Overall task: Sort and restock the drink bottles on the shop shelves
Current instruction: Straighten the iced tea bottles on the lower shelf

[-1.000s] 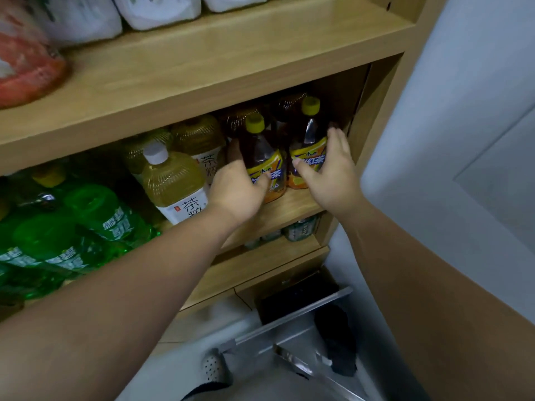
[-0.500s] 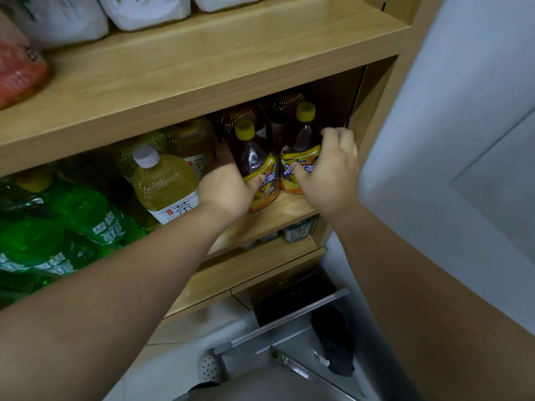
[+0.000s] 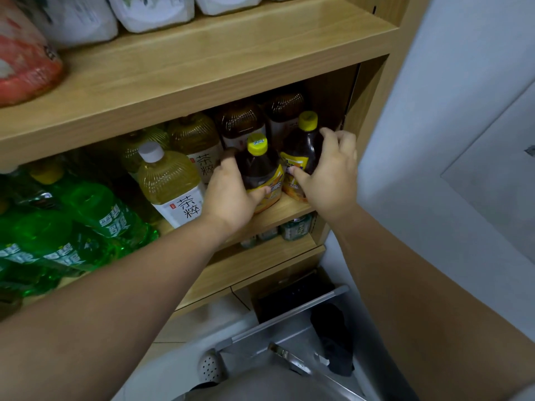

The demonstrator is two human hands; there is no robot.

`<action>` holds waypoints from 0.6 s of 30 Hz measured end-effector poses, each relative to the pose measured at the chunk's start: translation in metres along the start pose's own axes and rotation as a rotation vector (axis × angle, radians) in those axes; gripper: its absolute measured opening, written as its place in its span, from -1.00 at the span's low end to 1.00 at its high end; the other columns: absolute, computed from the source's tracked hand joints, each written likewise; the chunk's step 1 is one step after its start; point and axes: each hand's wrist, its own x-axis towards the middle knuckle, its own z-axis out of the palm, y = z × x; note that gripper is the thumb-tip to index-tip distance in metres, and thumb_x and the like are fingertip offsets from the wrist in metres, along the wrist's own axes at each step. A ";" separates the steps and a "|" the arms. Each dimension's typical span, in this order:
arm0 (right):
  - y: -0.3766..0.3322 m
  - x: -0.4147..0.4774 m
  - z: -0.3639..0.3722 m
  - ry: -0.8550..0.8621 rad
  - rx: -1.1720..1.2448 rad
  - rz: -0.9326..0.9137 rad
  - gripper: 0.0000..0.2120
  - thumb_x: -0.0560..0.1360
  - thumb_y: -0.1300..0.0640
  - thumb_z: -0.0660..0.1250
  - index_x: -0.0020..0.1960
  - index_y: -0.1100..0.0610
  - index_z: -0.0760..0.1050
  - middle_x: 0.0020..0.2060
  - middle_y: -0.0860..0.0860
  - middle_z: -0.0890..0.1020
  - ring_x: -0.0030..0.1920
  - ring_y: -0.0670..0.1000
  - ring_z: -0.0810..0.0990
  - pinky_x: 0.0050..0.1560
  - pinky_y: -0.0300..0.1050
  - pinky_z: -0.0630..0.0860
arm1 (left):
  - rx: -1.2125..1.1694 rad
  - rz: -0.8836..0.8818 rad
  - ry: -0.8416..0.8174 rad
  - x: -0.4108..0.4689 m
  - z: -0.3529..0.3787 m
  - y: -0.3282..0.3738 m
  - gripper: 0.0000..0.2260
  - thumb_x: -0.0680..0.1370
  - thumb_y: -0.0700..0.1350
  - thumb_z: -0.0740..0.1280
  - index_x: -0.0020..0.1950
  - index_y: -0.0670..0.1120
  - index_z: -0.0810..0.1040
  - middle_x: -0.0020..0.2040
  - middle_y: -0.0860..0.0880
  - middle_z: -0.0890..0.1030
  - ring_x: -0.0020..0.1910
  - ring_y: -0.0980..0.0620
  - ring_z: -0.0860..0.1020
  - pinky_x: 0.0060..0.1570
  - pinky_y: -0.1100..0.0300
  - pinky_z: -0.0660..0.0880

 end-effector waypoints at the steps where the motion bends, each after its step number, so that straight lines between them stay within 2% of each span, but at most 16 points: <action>1: 0.002 -0.003 0.000 -0.005 0.041 0.007 -0.19 0.34 -0.02 0.63 0.48 0.15 0.37 0.32 0.15 0.41 0.34 0.18 0.45 0.34 0.06 0.47 | -0.020 0.003 0.003 -0.003 0.000 -0.002 -0.29 0.43 0.02 0.59 0.45 -0.16 0.34 0.35 -0.19 0.51 0.39 -0.17 0.45 0.32 0.03 0.44; 3: 0.004 -0.007 -0.002 -0.041 0.122 0.019 -0.20 0.37 -0.02 0.61 0.49 0.09 0.34 0.35 0.12 0.41 0.32 0.15 0.49 0.29 0.03 0.50 | -0.063 -0.007 0.019 -0.008 0.000 -0.007 -0.28 0.41 0.03 0.60 0.45 -0.15 0.36 0.36 -0.16 0.51 0.39 -0.15 0.46 0.36 -0.01 0.45; 6: 0.005 -0.008 -0.004 -0.108 0.199 0.038 -0.22 0.39 -0.01 0.60 0.50 0.01 0.30 0.33 0.08 0.45 0.25 0.07 0.53 0.16 -0.16 0.46 | -0.145 -0.044 0.043 -0.018 -0.004 -0.017 -0.30 0.37 0.06 0.62 0.40 -0.09 0.38 0.31 -0.08 0.56 0.30 -0.08 0.54 0.28 -0.05 0.54; 10: 0.008 -0.010 -0.006 -0.090 0.244 0.050 -0.22 0.35 -0.04 0.62 0.46 0.01 0.34 0.26 0.09 0.48 0.25 0.08 0.51 0.17 -0.20 0.40 | -0.188 -0.030 0.033 -0.041 -0.016 -0.025 -0.29 0.38 -0.01 0.63 0.43 -0.07 0.37 0.24 0.05 0.56 0.21 0.08 0.55 0.21 0.19 0.49; 14: 0.010 -0.029 -0.011 -0.057 0.309 0.066 -0.22 0.32 0.00 0.64 0.45 0.02 0.38 0.26 0.05 0.51 0.19 -0.04 0.50 0.18 -0.26 0.39 | -0.216 0.003 0.020 -0.065 -0.032 -0.037 -0.31 0.37 -0.06 0.64 0.41 -0.07 0.40 0.19 0.10 0.53 0.21 0.11 0.53 0.23 0.24 0.45; 16: 0.010 -0.042 -0.015 -0.059 0.345 0.072 -0.22 0.29 -0.01 0.65 0.42 0.00 0.39 0.27 0.03 0.53 0.19 -0.08 0.50 0.21 -0.22 0.45 | -0.223 0.010 -0.001 -0.076 -0.040 -0.046 -0.31 0.37 -0.08 0.64 0.41 -0.06 0.40 0.20 0.09 0.53 0.21 0.14 0.52 0.24 0.26 0.44; 18: 0.009 -0.054 -0.020 -0.071 0.370 0.075 -0.22 0.25 -0.07 0.64 0.39 -0.06 0.40 0.25 0.00 0.56 0.21 -0.03 0.56 0.25 -0.07 0.54 | -0.225 0.016 -0.027 -0.086 -0.048 -0.057 -0.34 0.37 -0.09 0.64 0.39 -0.03 0.41 0.21 0.08 0.55 0.20 0.16 0.52 0.24 0.26 0.45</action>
